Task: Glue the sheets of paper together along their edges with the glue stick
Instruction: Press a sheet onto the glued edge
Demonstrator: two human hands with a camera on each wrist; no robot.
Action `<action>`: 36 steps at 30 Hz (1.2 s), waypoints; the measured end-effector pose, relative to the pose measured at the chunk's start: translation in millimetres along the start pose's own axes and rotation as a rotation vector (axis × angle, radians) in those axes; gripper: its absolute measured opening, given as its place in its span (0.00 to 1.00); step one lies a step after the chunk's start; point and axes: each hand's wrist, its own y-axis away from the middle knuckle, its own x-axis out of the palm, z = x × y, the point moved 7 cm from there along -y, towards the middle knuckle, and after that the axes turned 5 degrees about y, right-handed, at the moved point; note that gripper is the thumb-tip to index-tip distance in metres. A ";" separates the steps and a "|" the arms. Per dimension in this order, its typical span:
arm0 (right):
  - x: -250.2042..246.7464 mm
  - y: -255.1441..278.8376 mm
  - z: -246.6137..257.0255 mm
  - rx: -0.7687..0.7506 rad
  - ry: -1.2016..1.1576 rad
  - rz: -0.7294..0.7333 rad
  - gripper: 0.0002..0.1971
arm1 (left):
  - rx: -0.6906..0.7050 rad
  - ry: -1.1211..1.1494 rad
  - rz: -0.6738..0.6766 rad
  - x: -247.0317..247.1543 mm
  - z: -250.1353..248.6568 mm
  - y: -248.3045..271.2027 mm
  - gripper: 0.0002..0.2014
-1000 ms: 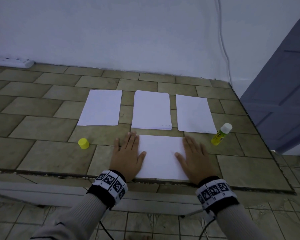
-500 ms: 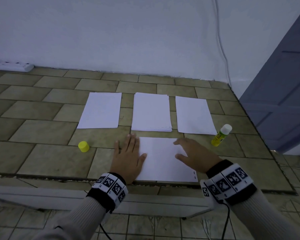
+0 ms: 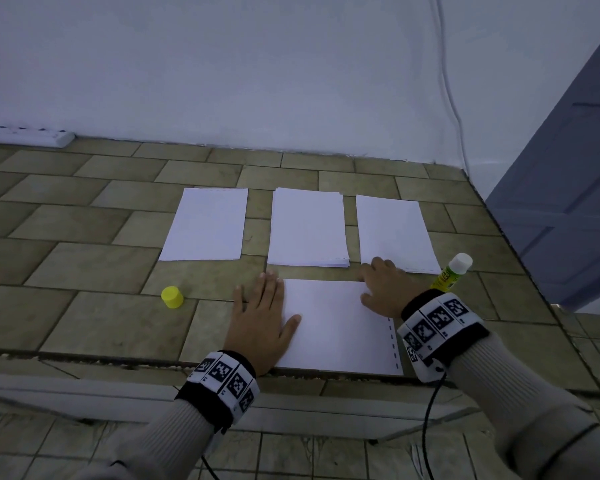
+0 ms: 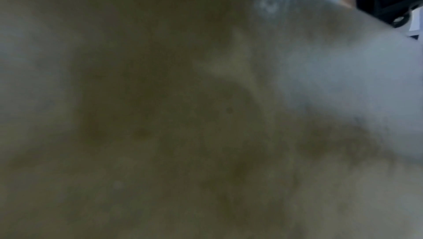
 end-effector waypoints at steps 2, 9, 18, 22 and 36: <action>-4.2 -1.4 -2.0 -0.003 -0.072 0.015 0.06 | -0.004 -0.004 0.011 -0.8 -0.7 0.2 0.52; -33.3 12.3 -10.6 -0.086 -0.235 -0.069 0.14 | -0.028 -0.014 0.038 -5.6 -2.8 1.9 0.56; -124.4 41.5 -62.4 -0.039 -0.465 -0.388 0.11 | -0.036 0.037 0.006 -8.1 -2.9 3.4 0.54; -121.2 19.3 -77.7 0.037 -0.755 -0.465 0.09 | -0.027 0.049 0.002 -7.8 -2.7 4.3 0.55; -26.9 -82.2 -20.0 0.317 -1.016 -0.342 0.14 | -0.023 0.087 -0.008 -9.4 -2.1 5.0 0.55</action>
